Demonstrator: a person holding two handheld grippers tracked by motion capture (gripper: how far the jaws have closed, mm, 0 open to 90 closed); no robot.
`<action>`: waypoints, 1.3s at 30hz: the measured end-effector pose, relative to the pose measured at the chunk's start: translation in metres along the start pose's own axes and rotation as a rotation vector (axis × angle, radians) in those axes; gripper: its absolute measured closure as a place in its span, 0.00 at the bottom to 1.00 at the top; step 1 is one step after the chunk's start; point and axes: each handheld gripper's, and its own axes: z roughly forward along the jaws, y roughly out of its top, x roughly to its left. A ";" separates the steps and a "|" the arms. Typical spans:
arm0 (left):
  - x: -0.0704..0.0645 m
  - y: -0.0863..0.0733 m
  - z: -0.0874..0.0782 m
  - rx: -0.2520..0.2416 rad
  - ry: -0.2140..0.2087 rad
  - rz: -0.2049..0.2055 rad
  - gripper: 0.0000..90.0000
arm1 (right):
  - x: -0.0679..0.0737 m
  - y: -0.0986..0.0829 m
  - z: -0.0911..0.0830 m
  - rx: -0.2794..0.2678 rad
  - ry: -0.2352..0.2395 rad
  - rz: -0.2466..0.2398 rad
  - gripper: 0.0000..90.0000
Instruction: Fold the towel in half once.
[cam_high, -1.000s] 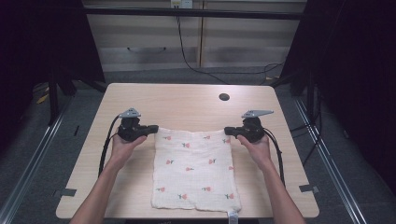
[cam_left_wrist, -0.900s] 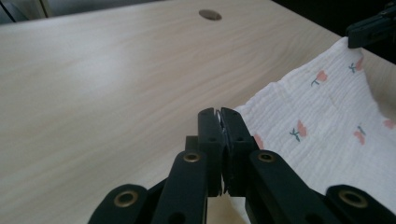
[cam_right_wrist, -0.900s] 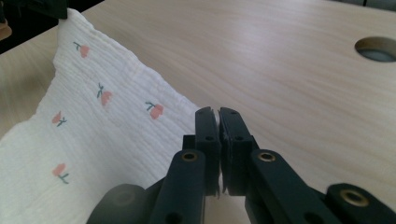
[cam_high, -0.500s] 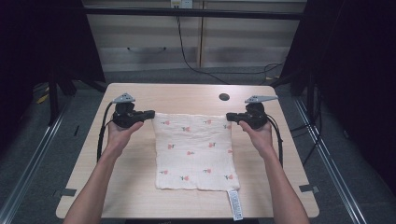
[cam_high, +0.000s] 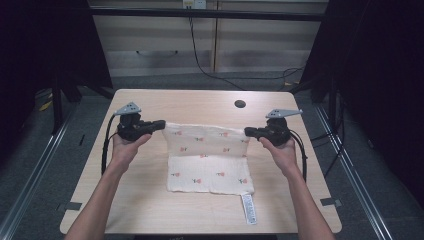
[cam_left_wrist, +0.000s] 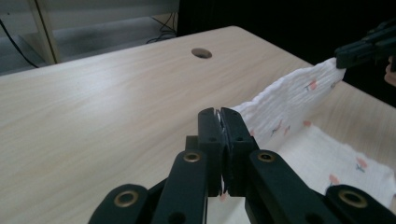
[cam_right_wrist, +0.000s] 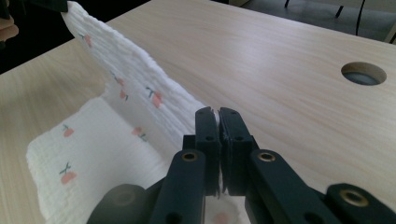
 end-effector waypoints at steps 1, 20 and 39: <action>0.000 0.000 0.000 0.000 0.000 0.000 0.98 | 0.000 0.000 0.000 0.000 0.000 0.000 0.97; -0.041 -0.026 -0.033 -0.005 -0.060 0.055 0.98 | 0.046 -0.026 -0.042 0.024 0.033 -0.131 0.97; -0.066 -0.094 -0.029 0.192 -0.081 0.075 0.98 | 0.064 -0.086 -0.038 0.131 0.068 -0.102 0.96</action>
